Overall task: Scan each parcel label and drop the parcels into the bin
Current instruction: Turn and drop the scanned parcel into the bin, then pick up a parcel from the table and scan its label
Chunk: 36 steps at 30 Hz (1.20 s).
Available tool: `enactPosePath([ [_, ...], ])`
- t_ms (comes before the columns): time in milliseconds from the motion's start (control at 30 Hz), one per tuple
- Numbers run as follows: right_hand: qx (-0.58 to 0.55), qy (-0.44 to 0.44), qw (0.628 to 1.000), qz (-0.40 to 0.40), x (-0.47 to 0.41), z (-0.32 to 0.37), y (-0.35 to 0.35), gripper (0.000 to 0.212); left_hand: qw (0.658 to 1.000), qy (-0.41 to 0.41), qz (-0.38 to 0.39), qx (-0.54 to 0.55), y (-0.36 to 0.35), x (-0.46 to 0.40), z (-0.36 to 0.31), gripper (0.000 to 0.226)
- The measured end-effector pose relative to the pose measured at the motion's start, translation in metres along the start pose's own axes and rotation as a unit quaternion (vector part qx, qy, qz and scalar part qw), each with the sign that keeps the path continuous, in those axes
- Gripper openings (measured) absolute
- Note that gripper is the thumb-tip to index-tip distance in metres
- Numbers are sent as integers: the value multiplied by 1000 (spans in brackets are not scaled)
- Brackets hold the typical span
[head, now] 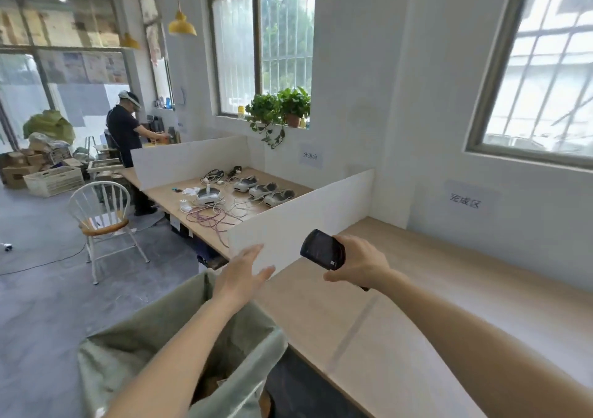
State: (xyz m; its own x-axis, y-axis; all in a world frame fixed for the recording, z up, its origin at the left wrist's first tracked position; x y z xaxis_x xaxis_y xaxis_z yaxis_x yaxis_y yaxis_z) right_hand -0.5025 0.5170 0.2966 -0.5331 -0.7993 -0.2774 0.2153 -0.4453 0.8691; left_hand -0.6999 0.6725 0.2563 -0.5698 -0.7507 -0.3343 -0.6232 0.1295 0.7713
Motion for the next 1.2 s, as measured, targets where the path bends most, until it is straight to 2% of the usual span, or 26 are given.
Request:
enactPosePath([
  [133,14,-45,998,-39,35,-58,63,56,998,-54,6,10,-24,-2,-78,64],
  [367,58,-132,984,-100,121,-181,185,50,990,-125,32,54,-89,14,-249,63],
  [700,102,-255,950,-147,302,-369,341,59,960,-214,122,133,-220,126,-516,63],
  [800,113,-295,934,-166,368,-420,379,55,945,-245,152,151,-258,165,-584,65],
  [1000,119,-388,895,-186,491,-504,441,45,918,-297,207,160,-324,237,-690,67],
  [1200,150,-456,854,-201,576,-570,465,61,891,-329,268,162,-389,292,-762,67],
])
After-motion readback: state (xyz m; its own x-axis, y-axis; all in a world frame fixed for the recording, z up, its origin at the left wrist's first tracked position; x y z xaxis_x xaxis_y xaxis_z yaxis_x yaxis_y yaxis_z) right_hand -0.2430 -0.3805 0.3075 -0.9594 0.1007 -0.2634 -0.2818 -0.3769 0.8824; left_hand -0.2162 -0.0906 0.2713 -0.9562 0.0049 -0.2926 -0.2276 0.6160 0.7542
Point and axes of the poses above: each hand's wrist, its own x-axis away from the middle knuckle, its own y-axis out of the back of the hand, z = x × y, the point moved 9 cm from there along -x, towards the middle knuckle, and after that the axes turned 8 degrees about -z, right-handed, at the moved point
